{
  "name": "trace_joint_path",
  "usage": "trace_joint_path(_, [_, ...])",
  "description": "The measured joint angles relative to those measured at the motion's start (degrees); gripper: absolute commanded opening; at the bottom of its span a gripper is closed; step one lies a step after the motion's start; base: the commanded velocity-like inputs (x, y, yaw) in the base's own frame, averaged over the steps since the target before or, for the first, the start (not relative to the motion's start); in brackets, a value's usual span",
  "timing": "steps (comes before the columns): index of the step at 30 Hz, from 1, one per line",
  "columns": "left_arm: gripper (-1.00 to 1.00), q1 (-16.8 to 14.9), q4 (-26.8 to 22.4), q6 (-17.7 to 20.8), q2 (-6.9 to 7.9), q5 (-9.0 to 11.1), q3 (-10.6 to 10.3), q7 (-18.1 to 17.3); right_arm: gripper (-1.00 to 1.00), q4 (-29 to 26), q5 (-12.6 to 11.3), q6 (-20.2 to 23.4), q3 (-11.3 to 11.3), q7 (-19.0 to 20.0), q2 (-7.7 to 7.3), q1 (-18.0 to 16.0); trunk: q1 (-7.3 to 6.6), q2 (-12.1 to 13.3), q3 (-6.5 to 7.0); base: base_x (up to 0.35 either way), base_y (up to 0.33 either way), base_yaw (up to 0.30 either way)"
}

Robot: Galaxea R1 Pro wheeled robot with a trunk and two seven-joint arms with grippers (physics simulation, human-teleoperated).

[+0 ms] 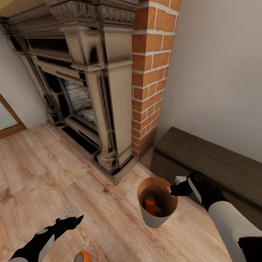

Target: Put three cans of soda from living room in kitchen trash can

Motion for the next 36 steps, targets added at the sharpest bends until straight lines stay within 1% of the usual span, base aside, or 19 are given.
trace_joint_path(1, [1.0, 0.01, 0.04, 0.01, -0.01, 0.0, -0.77, 1.38, -1.0, -0.01, -0.02, 0.01, -0.01, 0.02, 0.18, -0.01, 0.22, -0.39, -0.18, 0.0, 0.0, 0.0])
trace_joint_path(3, [1.0, 0.01, 0.07, 0.04, -0.01, -0.03, -1.11, 2.13, -1.0, -0.01, -0.41, 0.1, -0.01, 0.04, 0.29, -0.01, 0.65, -1.19, -0.53, 0.0, 0.0, 0.0])
trace_joint_path(6, [1.0, 0.01, 0.13, 0.07, -0.16, -0.13, -1.71, 3.14, -1.0, 0.0, 0.13, 0.02, 0.0, 0.01, 0.43, 0.0, 1.31, -2.39, -1.09, 0.0, 0.0, 0.0])
trace_joint_path(10, [1.0, 0.02, 1.53, 0.2, -0.63, -0.17, -2.41, 3.38, -1.0, -0.06, 0.13, 0.01, 0.06, 0.01, 0.46, 0.0, 2.19, -3.99, -1.98, 0.0, 0.0, 0.0])
trace_joint_path(11, [1.0, 0.02, 2.07, 0.3, -1.06, -0.17, -2.84, 3.39, -1.0, -0.08, 0.03, 0.03, 0.08, 0.01, 0.47, 0.0, 2.41, -4.4, -2.21, 0.0, 0.0, 0.0])
trace_joint_path(13, [1.0, 0.02, 2.36, 0.41, -1.47, -0.17, -3.44, 3.47, -1.0, -0.08, -0.01, 0.04, 0.1, 0.02, 0.47, 0.0, 2.85, -5.2, -2.68, 0.0, 0.0, 0.0])
trace_joint_path(16, [1.0, 0.02, 2.53, 0.62, -1.75, -0.17, -4.24, 4.06, -1.0, -0.12, 0.16, 0.0, 0.15, 0.0, 0.47, -0.01, 3.51, -6.4, -3.39, 0.0, 0.0, 0.0])
trace_joint_path(21, [1.0, 0.01, 2.69, 0.89, -1.99, -0.23, -4.78, 5.46, -1.0, -0.16, 0.07, 0.02, 0.15, 0.01, 0.47, -0.05, 4.61, -8.41, -4.59, 0.0, 0.0, 0.0])
trace_joint_path(26, [1.0, 0.02, 3.2, 1.85, -2.45, -0.24, -5.47, 5.72, -1.0, -0.49, 0.32, -0.08, 0.18, -0.08, 0.45, -0.08, 5.71, -10.41, -5.83, 0.0, 0.0, 0.0])
trace_joint_path(28, [1.0, 0.02, 3.32, 2.23, -2.55, -0.22, -5.74, 5.79, -1.0, -1.69, 0.53, -0.15, 0.18, -0.18, 0.41, -0.09, 6.15, -11.21, -6.33, 0.0, 0.0, 0.0])
trace_joint_path(29, [1.0, 0.02, 3.39, 2.46, -2.61, -0.19, -5.9, 5.84, -1.0, -3.52, 0.92, -0.16, 0.21, -0.2, 0.39, -0.03, 6.37, -11.61, -6.56, 0.0, 0.0, 0.0])
trace_joint_path(30, [1.0, 0.02, 3.42, 2.52, -2.63, -0.18, -5.97, 5.88, -1.0, -4.54, 0.69, -0.3, 0.02, -0.21, 0.34, -0.09, 6.58, -12.02, -6.76, 0.0, 0.0, 0.0])
trace_joint_path(32, [1.0, 0.01, 3.43, 2.59, -2.64, -0.16, -6.02, 5.91, -1.0, -4.93, -0.53, 0.12, 0.13, 0.01, 0.34, 0.0, 7.03, -12.82, -7.18, 0.0, 0.0, 0.0])
trace_joint_path(33, [1.0, 0.01, 3.44, 2.62, -2.64, -0.15, -6.05, 5.94, -1.0, -5.14, -0.49, 0.0, 0.04, 0.0, 0.33, -0.02, 7.24, -13.22, -7.37, 0.0, 0.0, 0.0])
trace_joint_path(36, [1.0, 0.02, 3.44, 2.88, -2.65, -0.15, -6.13, 6.14, -1.0, -5.55, 0.74, -0.54, -0.14, 0.09, 0.27, -0.01, 7.9, -14.42, -7.94, 0.0, 0.0, 0.0])
